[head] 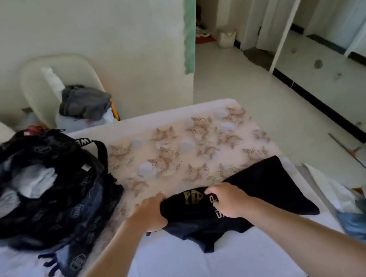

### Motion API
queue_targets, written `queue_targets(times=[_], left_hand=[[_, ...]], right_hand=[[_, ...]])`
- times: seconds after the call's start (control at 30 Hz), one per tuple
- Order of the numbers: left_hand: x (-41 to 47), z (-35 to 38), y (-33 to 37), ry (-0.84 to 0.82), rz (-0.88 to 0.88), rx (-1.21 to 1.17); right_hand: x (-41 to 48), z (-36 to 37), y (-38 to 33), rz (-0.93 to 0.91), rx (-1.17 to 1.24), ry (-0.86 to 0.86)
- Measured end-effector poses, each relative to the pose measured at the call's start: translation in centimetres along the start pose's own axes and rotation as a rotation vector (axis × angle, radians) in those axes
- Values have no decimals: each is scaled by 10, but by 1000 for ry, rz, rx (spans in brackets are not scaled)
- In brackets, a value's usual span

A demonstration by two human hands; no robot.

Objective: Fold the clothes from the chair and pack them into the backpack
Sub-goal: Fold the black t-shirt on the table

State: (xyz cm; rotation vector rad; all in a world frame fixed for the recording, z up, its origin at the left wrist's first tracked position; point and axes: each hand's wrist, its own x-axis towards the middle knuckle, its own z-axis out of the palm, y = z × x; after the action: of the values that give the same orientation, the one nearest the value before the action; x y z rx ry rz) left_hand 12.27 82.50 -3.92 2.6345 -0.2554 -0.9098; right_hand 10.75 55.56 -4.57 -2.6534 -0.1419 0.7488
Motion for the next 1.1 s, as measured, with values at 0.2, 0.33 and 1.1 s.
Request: queue_targets(times=[0.2,0.33,1.1], left_hand=[[12,13,2,147,-35,184],[21,-17,-1,463,43,29],[50,24,-9,392,-157,-126]], right_hand=[[41,7,24,-106,-473,107],[50,-12,28,-200,-330,311],[100,-6,7,-3,-113,173]])
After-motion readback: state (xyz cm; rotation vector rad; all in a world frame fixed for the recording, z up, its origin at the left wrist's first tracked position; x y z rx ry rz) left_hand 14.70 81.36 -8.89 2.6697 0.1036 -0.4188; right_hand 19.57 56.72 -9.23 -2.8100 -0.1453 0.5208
